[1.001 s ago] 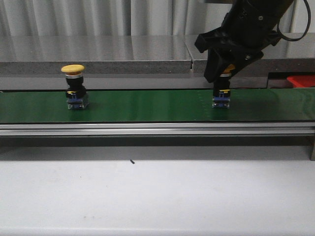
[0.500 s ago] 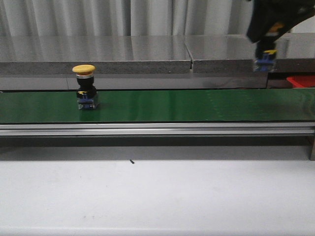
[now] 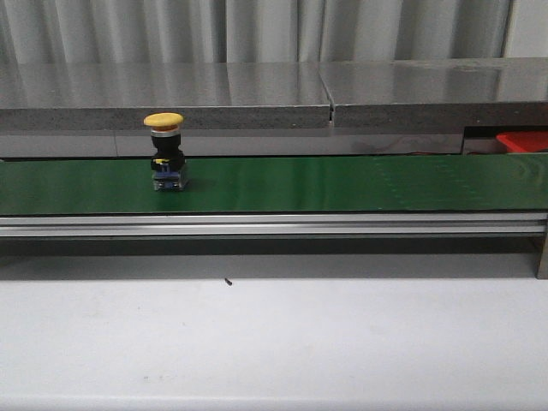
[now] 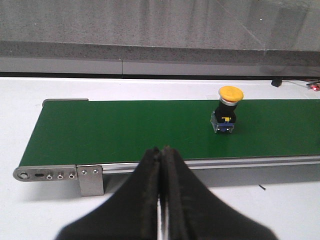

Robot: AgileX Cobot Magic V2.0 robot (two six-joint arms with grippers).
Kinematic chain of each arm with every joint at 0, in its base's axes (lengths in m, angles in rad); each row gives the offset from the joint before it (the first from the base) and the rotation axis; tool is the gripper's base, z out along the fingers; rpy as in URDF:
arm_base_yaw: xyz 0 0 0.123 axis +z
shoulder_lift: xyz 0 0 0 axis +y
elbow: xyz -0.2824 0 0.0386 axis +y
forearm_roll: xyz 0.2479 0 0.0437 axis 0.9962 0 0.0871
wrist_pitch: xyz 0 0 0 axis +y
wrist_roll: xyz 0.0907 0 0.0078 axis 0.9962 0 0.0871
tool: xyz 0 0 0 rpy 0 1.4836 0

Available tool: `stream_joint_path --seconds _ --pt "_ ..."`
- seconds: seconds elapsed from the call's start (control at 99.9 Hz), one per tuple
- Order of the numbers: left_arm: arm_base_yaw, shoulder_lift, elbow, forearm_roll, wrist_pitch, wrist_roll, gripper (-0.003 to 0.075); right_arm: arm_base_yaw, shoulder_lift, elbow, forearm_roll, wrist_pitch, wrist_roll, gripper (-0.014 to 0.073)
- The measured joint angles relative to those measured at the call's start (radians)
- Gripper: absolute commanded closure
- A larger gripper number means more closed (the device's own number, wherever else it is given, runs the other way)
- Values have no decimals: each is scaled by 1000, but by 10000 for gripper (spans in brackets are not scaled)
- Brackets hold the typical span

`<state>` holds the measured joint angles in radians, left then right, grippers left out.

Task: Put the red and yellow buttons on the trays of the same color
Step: 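Lower the yellow button into the yellow tray and open the right gripper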

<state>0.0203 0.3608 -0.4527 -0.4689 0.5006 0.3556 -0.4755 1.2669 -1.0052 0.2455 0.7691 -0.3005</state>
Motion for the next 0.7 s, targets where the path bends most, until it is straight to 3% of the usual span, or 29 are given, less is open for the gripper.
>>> stream_joint_path --seconds 0.14,0.3,0.701 --pt "0 0 0 0 0 0 739 -81 -2 91 18 -114 0 424" --pt "0 0 0 0 0 0 739 -104 11 174 37 -237 0 424" --pt "0 0 0 0 0 0 739 -106 201 193 78 -325 0 424"
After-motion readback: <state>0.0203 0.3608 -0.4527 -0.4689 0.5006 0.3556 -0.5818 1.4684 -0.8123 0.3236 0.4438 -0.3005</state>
